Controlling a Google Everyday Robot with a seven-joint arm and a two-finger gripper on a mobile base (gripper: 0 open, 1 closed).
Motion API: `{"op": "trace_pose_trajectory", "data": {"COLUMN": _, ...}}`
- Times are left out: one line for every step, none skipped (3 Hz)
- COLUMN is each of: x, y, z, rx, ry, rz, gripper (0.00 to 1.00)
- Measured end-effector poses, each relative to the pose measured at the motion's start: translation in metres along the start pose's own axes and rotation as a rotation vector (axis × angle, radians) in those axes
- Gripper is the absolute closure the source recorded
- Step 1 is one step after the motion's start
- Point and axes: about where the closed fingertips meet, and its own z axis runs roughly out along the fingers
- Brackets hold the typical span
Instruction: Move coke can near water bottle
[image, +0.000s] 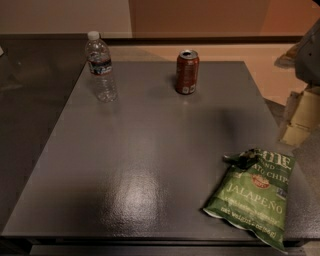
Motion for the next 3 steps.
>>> {"op": "trace_pose_trajectory", "data": {"x": 0.0, "y": 0.0, "z": 0.0, "rx": 0.0, "ry": 0.0, "rz": 0.0, "gripper": 0.0}}
{"op": "trace_pose_trajectory", "data": {"x": -0.001, "y": -0.001, "z": 0.001, "rx": 0.0, "ry": -0.005, "rz": 0.002, "gripper": 0.0}}
{"op": "trace_pose_trajectory", "data": {"x": -0.014, "y": -0.024, "z": 0.014, "rx": -0.011, "ry": -0.102, "rz": 0.049, "gripper": 0.0}}
